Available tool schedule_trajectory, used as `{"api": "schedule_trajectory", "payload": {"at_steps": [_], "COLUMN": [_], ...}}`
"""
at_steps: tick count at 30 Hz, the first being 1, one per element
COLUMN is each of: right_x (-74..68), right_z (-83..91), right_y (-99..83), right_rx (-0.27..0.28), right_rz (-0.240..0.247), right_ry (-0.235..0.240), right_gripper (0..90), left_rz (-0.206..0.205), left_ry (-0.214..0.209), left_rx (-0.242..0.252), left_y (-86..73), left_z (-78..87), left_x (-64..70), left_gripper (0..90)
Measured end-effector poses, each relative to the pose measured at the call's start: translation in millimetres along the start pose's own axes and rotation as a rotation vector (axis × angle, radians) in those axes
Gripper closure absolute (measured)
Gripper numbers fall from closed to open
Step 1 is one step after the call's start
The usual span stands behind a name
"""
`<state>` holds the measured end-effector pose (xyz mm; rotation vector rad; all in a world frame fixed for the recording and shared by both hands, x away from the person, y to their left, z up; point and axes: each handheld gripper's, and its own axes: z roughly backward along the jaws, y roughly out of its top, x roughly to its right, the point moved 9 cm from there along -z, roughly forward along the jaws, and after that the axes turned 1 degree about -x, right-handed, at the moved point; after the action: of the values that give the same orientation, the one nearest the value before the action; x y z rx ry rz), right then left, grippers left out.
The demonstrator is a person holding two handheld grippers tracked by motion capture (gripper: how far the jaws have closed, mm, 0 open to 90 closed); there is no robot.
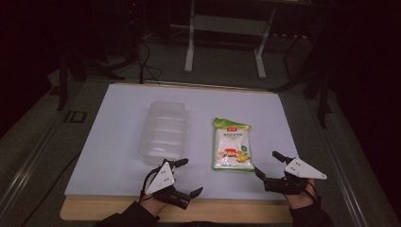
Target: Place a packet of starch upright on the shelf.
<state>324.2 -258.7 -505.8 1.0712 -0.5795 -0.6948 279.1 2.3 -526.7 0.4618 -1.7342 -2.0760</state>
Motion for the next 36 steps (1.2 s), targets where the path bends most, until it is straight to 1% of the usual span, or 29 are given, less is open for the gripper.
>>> {"api": "schedule_trajectory", "payload": {"at_steps": [1, 4, 5, 6, 8, 10, 11, 13, 14, 15, 16, 17, 18, 19, 20, 21, 22, 24, 26, 28, 29, 31, 33, 34, 35, 36], "right_x": [-1.2, -2.7, -5.0, -7.1, -13.3, -15.3, -21.2, -22.4, -23.2, -23.6, -23.9, -23.3, -22.8, -22.6, -20.9, -18.1, -15.2, -10.6, -7.1, -1.9, 0.3, 5.3, 10.8, 13.1, 15.7, 18.9], "right_z": [-0.4, 0.4, 1.2, 2.6, 3.4, 3.6, 3.7, 4.8, 5.5, 6.7, 7.9, 8.9, 10.2, 11.2, 11.4, 11.2, 10.5, 8.6, 6.1, 3.2, 2.3, 0.7, -2.1, -3.2, -4.9, -6.5], "right_y": [0.3, 1.9, 4.2, 7.6, 11.9, 13.9, 17.8, 24.0, 27.4, 31.3, 35.8, 40.0, 44.5, 49.0, 53.0, 56.0, 58.4, 64.0, 68.8, 76.7, 80.0, 86.6, 93.1, 96.7, 99.2, 100.9], "right_rx": [0.002, 0.004, 0.014, 0.024, 0.030, 0.031, 0.023, 0.036, 0.043, 0.054, 0.071, 0.084, 0.098, 0.110, 0.117, 0.114, 0.104, 0.094, 0.078, 0.080, 0.080, 0.098, 0.099, 0.111, 0.109, 0.103], "right_rz": [-0.005, -0.002, -0.010, -0.005, -0.010, -0.007, -0.031, -0.020, -0.033, -0.035, -0.027, 0.004, 0.024, 0.025, 0.024, 0.023, 0.013, -0.030, -0.048, -0.037, -0.043, -0.038, -0.023, -0.025, -0.036, -0.032], "right_ry": [0.009, 0.006, 0.018, 0.018, 0.055, 0.055, 0.088, 0.081, 0.091, 0.098, 0.097, 0.081, 0.071, 0.076, 0.070, 0.053, 0.048, 0.059, 0.068, 0.061, 0.061, 0.054, 0.045, 0.046, 0.049, 0.039], "right_gripper": [10.5, 10.5, 10.5, 10.5, 10.5, 10.5, 10.5, 10.5, 10.5, 10.5, 10.5, 10.5, 10.5, 10.5, 10.5, 10.5, 10.5, 10.5, 10.5, 10.5, 10.5, 10.5, 10.5, 10.5, 10.5, 10.5], "left_rz": [0.000, 0.004, 0.004, 0.003, -0.003, -0.002, -0.003, -0.001, -0.001, 0.001, 0.000, -0.003, -0.001, -0.001, -0.002, 0.000, 0.002, -0.001, 0.002, 0.005, 0.006, 0.011, 0.012, 0.012, 0.013, 0.013], "left_ry": [-0.002, -0.004, -0.004, -0.006, -0.006, -0.007, -0.006, -0.008, -0.008, -0.009, -0.009, -0.007, -0.010, -0.011, -0.010, -0.013, -0.014, -0.013, -0.012, -0.013, -0.012, -0.015, -0.016, -0.017, -0.018, -0.020], "left_rx": [0.000, -0.002, -0.002, -0.001, 0.000, -0.001, -0.003, -0.007, -0.004, -0.005, -0.007, -0.007, -0.009, -0.010, -0.010, -0.009, -0.007, -0.006, -0.004, -0.005, -0.004, -0.004, -0.006, -0.007, -0.007, -0.008], "left_y": [0.1, -0.2, -0.2, 0.3, 0.7, 0.5, 0.1, -0.2, 0.0, -0.1, -0.2, -0.3, -0.6, -0.7, -0.8, -0.6, -0.2, 0.5, 0.8, 0.7, 0.7, 0.6, 0.4, 0.3, 0.1, -0.1], "left_z": [-0.1, -0.2, -0.2, 0.1, 0.2, 0.2, 0.0, -0.2, -0.2, -0.3, -0.3, -0.2, -0.1, 0.0, 0.2, 0.4, 0.5, 1.1, 1.4, 1.5, 1.5, 1.5, 1.4, 1.2, 1.0, 0.8], "left_x": [0.1, 0.2, 0.2, 0.7, 0.9, 1.0, 0.9, 1.3, 1.5, 1.8, 2.0, 1.9, 2.3, 2.6, 2.7, 3.1, 3.4, 3.5, 3.2, 2.8, 2.7, 2.8, 2.9, 2.9, 2.9, 2.9], "left_gripper": [0.7, 0.8, 0.8, 0.7, 0.7, 0.7, 0.7, 0.8, 0.7, 0.7, 0.7, 0.7, 0.7, 0.7, 0.7, 0.7, 0.7, 0.7, 0.7, 0.7, 0.7, 0.7, 0.7, 0.7, 0.7, 0.7]}}
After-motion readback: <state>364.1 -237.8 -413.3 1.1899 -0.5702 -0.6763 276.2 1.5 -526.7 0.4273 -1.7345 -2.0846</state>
